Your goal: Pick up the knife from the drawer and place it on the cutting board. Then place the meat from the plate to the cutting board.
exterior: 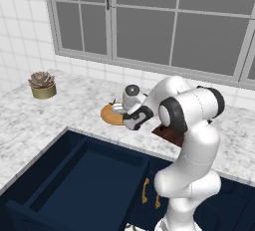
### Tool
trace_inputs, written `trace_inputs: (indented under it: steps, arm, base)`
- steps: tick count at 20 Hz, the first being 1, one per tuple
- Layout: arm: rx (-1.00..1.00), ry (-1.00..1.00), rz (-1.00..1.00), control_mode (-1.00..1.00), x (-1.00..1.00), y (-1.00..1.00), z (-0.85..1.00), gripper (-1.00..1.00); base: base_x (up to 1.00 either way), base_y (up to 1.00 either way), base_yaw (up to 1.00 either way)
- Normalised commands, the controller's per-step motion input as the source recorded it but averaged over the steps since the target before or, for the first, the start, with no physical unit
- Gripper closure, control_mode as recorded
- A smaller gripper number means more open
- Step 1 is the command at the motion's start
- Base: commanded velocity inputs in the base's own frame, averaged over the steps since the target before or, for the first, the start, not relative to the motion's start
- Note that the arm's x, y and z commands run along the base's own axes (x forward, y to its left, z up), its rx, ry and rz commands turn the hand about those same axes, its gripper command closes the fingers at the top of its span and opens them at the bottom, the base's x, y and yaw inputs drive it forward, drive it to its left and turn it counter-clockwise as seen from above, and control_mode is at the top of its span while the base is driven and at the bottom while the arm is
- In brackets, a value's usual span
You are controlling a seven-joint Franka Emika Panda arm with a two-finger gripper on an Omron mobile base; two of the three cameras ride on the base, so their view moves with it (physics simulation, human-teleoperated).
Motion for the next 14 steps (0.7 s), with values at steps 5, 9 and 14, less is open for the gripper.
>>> trace_inputs:
  steps: [5, 9, 14]
  arm:
    - [0.00, 0.10, 0.00, -1.00, 0.46, 0.00, -0.02, -1.00]
    - [0.00, 0.06, 0.00, -1.00, 0.47, 0.00, -0.06, -1.00]
    - [-0.03, 0.01, 0.00, -1.00, 0.39, 0.00, -0.34, -1.00]
  base:
    - [0.00, 0.00, 0.00]
    - [0.00, 0.00, 0.00]
    - [0.00, 0.00, 0.00]
